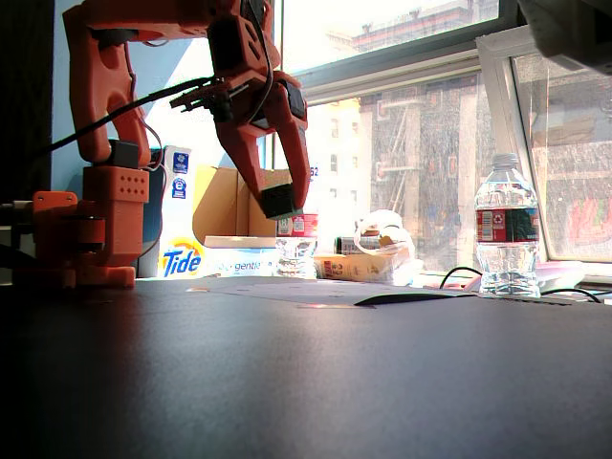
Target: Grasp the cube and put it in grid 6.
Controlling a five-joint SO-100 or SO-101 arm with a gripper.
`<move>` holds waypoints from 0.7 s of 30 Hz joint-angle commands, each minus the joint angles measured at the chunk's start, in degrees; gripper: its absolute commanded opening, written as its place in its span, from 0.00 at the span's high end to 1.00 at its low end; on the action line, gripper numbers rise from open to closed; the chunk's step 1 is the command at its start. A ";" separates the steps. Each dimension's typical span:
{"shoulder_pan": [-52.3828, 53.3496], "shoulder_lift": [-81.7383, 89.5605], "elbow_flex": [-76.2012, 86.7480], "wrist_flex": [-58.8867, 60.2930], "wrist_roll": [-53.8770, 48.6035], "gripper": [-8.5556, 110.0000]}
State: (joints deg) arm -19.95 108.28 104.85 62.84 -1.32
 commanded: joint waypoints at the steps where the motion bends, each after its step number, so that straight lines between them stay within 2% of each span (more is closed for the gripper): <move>1: -1.23 -1.67 3.25 -6.06 -1.67 0.93; 16: -5.27 -9.58 6.94 -11.60 -3.78 0.92; 21: -6.59 -8.53 8.26 -10.20 -5.19 0.80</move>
State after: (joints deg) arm -26.02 98.35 113.03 52.03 -5.36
